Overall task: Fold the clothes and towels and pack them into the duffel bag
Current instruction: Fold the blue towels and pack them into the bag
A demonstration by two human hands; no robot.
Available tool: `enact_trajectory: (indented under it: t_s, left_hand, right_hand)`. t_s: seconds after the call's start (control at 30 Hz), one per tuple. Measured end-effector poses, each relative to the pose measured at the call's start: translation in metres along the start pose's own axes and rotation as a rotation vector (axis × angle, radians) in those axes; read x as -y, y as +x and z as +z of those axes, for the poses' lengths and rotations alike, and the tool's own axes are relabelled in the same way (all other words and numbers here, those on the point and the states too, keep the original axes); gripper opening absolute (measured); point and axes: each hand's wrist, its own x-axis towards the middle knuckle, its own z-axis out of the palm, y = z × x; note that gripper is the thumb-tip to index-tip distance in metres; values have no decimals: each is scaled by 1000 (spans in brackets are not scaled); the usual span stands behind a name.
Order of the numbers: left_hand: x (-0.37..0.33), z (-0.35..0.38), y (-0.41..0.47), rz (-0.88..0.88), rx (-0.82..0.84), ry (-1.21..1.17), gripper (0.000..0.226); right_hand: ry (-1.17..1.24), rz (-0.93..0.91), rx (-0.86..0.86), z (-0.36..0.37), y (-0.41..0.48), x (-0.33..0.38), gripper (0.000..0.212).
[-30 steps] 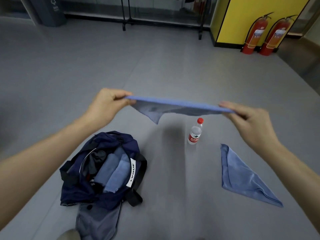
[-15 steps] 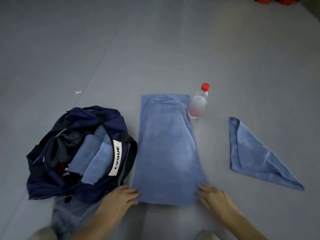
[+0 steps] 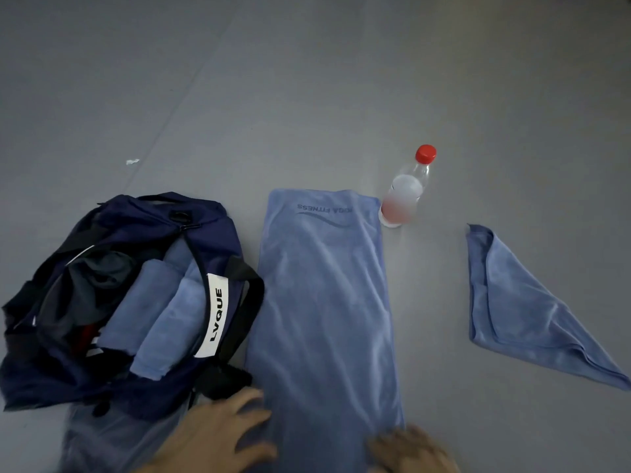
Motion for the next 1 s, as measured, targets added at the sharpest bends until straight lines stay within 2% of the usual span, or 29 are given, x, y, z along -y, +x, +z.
enact_trajectory:
  t_s: [0.03,0.07,0.13,0.17,0.23,0.27,0.37,0.47,0.57,0.7,0.87,0.93,1.0]
  left_hand:
    - [4,-7,22,5,26,79,56]
    - [-8,-27,51,-60,-59,165,57]
    - [-13,-55,115,-136,-211,159,53]
    - [-9,-69,148,-148,-257,148,50]
    - [12,-96,204,-224,-305,166,46]
    - [28,-106,228,-275,-294,200,48]
    - [64,-116,270,-447,-95,278,59]
    - [85,-99,271,-431,107,416,71]
    - [96,-84,250,-464,250,523,86]
    - [89,-79,226,-429,341,560,104]
    - [64,-65,181,-410,426,632,108]
    - [57,-70,187,-405,312,672,98]
    - [56,-85,214,-349,45,688,75]
  right_hand:
    - [39,9,35,-17,23,8,66]
    - [12,-2,67,-47,37,18,70]
    - [75,-36,223,-93,78,25,88]
    - [52,-70,214,-100,100,15,86]
    - [10,-39,205,-128,160,10,59]
    - [30,-14,193,-140,194,9,52]
    - [122,73,65,-150,270,6,46]
    - [83,101,58,-118,299,6,55]
    - [-50,40,89,-69,280,7,65]
    - [-209,26,72,-34,238,1,84]
    - [-221,-33,72,-22,190,-10,87]
    - [-158,-56,86,-40,190,-10,86]
    - [-35,-34,15,-59,208,-15,63]
